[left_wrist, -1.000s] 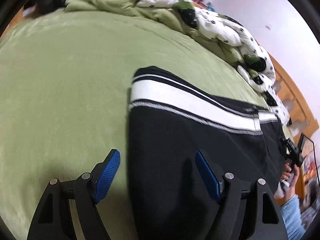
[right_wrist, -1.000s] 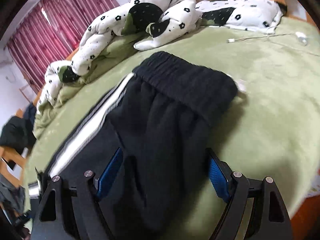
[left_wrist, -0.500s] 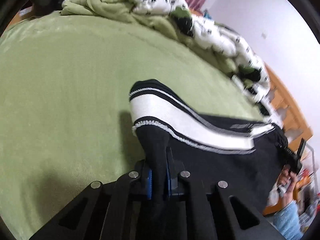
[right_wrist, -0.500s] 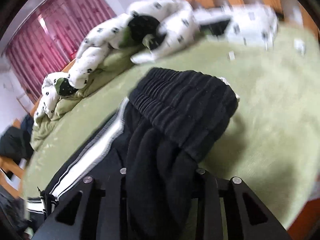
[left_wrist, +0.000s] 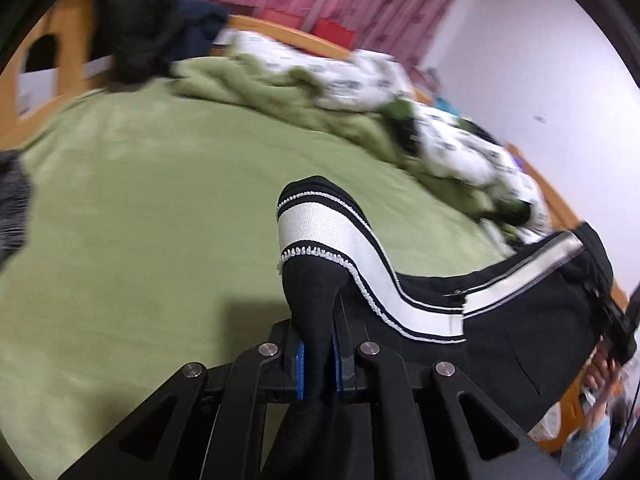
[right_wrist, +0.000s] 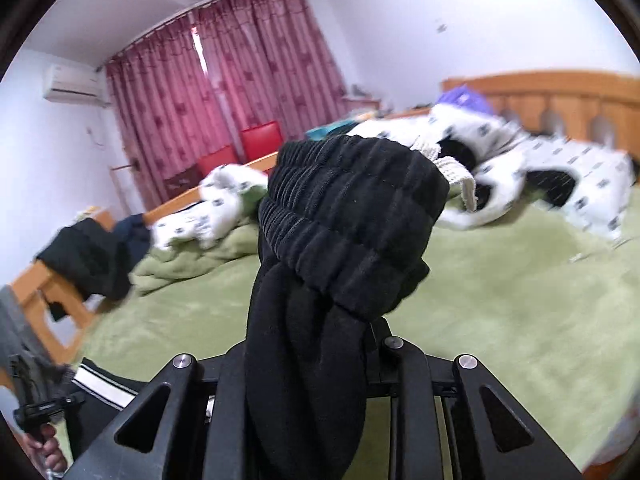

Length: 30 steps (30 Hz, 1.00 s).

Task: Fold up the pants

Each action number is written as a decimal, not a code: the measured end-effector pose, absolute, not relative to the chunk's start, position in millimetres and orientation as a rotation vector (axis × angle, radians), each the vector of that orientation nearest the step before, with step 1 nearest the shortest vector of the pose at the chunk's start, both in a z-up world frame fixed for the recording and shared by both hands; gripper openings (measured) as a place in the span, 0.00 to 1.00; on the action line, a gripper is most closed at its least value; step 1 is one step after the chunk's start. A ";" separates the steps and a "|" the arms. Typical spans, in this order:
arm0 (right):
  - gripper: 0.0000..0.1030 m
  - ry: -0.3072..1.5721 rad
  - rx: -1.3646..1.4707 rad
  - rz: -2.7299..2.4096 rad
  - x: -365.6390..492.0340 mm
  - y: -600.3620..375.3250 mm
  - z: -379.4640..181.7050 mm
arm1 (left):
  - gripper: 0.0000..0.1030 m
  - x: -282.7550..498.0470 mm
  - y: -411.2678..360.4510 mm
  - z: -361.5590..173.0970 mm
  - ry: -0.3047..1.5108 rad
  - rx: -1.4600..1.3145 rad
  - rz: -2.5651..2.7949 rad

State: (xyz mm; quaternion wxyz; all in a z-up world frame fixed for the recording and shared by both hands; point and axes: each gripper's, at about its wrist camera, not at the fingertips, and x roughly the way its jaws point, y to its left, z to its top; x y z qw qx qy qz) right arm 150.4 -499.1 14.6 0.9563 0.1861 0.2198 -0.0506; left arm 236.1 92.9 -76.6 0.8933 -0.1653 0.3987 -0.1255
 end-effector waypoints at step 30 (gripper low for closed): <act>0.56 0.763 0.261 -0.250 107.9 -473.0 -156.3 | 0.28 118.9 165.6 -203.8 0.913 -0.656 -0.097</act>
